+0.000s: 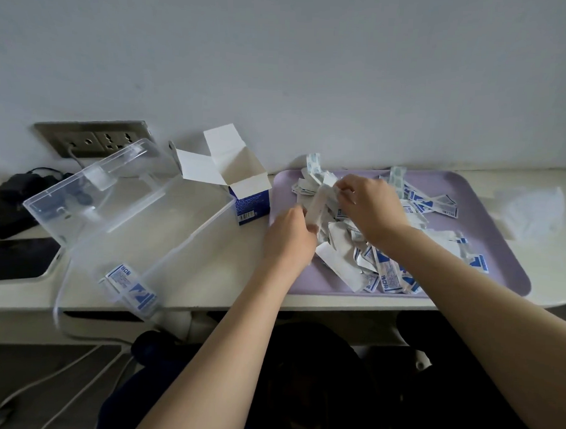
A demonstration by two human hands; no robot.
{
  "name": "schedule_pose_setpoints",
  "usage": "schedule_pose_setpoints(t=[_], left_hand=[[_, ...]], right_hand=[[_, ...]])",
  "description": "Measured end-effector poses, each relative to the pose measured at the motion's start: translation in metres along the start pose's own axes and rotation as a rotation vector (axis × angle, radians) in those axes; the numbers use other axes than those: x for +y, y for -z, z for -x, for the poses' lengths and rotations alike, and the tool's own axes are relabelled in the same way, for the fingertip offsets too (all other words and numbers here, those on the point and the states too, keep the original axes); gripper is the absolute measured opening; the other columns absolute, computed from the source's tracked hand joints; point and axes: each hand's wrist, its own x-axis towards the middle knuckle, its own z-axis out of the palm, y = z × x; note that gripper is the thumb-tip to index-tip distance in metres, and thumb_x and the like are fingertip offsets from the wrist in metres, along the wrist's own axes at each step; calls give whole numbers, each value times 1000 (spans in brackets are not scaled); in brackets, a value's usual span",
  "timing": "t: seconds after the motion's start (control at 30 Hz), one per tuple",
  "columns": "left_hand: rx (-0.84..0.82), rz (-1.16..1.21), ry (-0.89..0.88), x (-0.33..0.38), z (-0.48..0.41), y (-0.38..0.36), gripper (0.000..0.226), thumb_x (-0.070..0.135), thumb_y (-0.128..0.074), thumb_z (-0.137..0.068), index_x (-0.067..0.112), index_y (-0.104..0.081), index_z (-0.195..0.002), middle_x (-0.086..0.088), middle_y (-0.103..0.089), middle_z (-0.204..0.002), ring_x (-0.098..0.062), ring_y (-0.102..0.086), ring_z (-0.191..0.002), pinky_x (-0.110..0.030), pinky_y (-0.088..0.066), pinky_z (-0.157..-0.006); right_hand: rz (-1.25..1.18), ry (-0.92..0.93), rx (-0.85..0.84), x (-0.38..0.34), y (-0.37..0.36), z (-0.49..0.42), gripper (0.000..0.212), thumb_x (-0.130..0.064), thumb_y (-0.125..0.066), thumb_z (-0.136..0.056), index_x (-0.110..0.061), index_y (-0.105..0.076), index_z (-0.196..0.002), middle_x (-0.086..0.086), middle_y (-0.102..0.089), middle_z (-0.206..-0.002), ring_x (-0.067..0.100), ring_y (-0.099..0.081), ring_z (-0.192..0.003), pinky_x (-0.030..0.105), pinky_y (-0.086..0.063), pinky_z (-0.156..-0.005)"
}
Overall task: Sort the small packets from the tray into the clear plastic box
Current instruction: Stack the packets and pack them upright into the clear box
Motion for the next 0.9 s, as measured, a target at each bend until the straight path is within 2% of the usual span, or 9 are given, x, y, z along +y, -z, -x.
schedule_pose_setpoints(t=[0.17,0.27,0.37,0.47,0.57,0.67,0.73,0.83,0.9], left_hand=[[134,203,53,-1,-3,10,21,21,-54,-92,8,-53,-108,-8,-63,-105,-29,-58,-97,-31,-40,-68],[155,403,79,-1,-4,9,26,17,-59,-89,4,-56,-111,-10,-66,-101,-29,-61,-93,-31,-45,-70],[98,558,115,2,-4,8,24,17,-59,-88,0,-60,-104,-7,-65,-76,-24,-64,-66,-33,-51,-59],[36,753,164,7,1,11,13,4,-52,-89,0,-62,-96,-2,-59,-62,-10,-55,-41,-26,-52,-49],[5,910,204,12,4,17,18,-6,-46,-85,5,-60,-86,1,-59,-55,-8,-58,-41,-23,-53,-48],[-14,1044,284,10,3,18,10,0,-51,-85,-1,-59,-91,1,-62,-51,-19,-66,-53,-35,-60,-64],[-32,1063,315,10,4,19,20,11,-57,-83,-3,-58,-99,-5,-68,-63,-23,-69,-63,-40,-59,-74],[-109,1090,272,14,8,25,14,6,-51,-87,2,-60,-78,-5,-67,-60,-15,-65,-54,-23,-56,-59],[-158,1116,262,16,10,26,17,3,-47,-88,-2,-62,-81,-8,-68,-64,-15,-65,-56,-23,-56,-58]], right_hand=[[-180,-24,131,-16,11,5,17,-19,-52,-92,-9,-66,-96,8,-68,-73,29,-59,-70,35,-46,-64],[-297,-8,125,-24,12,15,14,-16,-52,-93,-7,-63,-94,-9,-54,-62,18,-47,-62,23,-29,-60],[-330,74,81,-32,10,24,12,-16,-55,-92,-6,-62,-93,-9,-54,-70,14,-46,-61,20,-28,-59],[-330,134,25,-34,4,28,9,-7,-57,-89,-7,-63,-97,-3,-66,-84,19,-60,-76,28,-46,-71],[-353,145,-20,-34,5,30,20,1,-53,-87,-5,-63,-102,6,-70,-94,27,-65,-86,42,-52,-81],[-422,145,-83,-36,9,34,23,0,-52,-88,-7,-61,-108,5,-68,-99,21,-66,-92,32,-52,-86],[-450,139,-131,-38,10,36,25,-8,-58,-88,-9,-59,-113,4,-66,-103,18,-64,-96,27,-50,-87],[-401,117,-169,-36,10,36,33,-12,-65,-84,-11,-58,-115,5,-64,-106,21,-60,-98,34,-49,-87],[-420,86,-146,-35,12,36,25,-8,-63,-85,-7,-60,-109,7,-65,-102,24,-60,-94,36,-48,-85]])
